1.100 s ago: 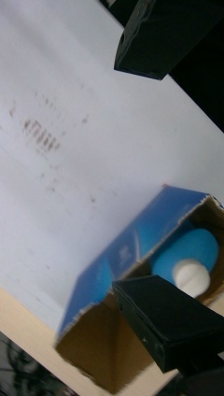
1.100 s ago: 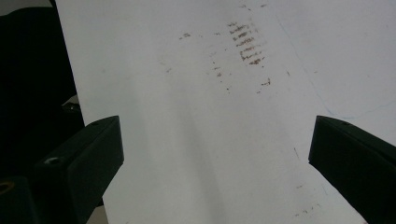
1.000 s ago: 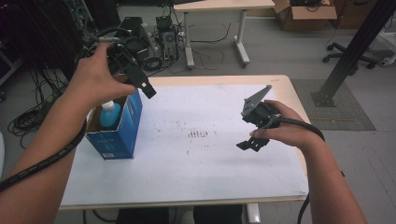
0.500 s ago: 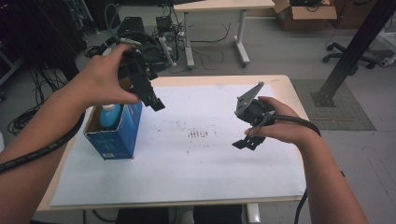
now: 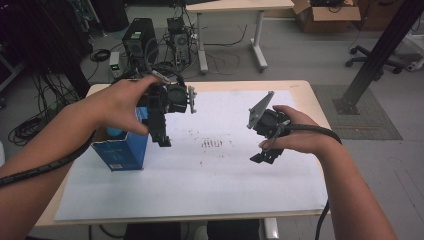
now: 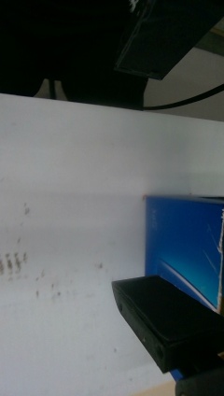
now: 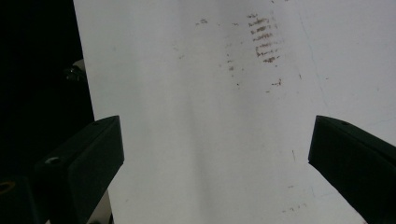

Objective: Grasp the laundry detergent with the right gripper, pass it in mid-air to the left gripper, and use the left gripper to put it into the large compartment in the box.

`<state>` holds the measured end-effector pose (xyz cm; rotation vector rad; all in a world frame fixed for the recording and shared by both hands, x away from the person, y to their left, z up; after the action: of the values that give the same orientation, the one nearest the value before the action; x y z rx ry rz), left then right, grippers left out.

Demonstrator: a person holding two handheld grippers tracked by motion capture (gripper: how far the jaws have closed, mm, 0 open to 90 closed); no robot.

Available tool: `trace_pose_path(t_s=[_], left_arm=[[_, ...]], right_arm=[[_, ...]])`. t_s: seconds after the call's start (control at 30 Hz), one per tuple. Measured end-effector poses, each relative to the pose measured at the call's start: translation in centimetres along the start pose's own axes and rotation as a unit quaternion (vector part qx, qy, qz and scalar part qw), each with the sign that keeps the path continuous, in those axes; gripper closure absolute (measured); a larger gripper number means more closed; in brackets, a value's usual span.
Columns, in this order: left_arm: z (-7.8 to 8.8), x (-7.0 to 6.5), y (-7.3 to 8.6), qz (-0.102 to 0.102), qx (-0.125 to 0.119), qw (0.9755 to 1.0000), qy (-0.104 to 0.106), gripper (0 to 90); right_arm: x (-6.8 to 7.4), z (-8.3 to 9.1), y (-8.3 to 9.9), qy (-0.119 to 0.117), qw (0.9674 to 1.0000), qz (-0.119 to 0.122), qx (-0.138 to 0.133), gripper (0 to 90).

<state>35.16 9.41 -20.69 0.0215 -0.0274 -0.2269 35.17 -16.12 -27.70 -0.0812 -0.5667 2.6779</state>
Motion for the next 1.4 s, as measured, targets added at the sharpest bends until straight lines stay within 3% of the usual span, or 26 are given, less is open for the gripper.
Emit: trace_pose_path(t_s=[0.07,0.27,0.43,0.57,0.93,1.4], left_arm=[[-1.0,-0.2,-0.1,-0.005,0.015,0.9999,-0.001,0.2],[-3.1,-0.6,-0.1,-0.011,0.012,0.9996,0.021,0.2],[-3.8,-0.8,0.1,-0.013,0.001,0.9995,0.029,0.2],[-4.4,-0.5,0.3,-0.006,0.006,0.9994,0.034,0.2],[-4.1,0.0,0.9,0.007,-0.007,0.9994,0.033,0.2],[-3.9,0.2,0.6,0.000,-0.012,0.9993,0.034,0.2]], right_arm=[[0.0,0.1,-0.1,0.000,1.0000,0.000,0.009,3.3],[-0.2,-0.3,0.1,0.009,0.9986,0.006,0.052,3.5],[-0.1,-0.6,0.1,0.006,0.9981,0.005,0.062,3.6],[-0.2,-0.5,-0.2,0.007,0.9977,0.008,0.068,3.7],[-0.8,-0.4,-1.3,0.010,0.9965,0.021,0.081,3.7],[-1.0,-1.1,-1.8,0.005,0.9962,0.022,0.085,3.8]])
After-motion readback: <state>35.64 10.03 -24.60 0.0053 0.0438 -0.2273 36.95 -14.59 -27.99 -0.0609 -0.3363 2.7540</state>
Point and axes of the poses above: each handheld gripper's, and its own axes: z roughly backward along the jaws, y roughly out of its underside, x roughly to its left, the point moved 1 cm from there along -z, roughly forward along the jaws, and after that the axes turned 14 degrees about -z, right-handed, at the moved point
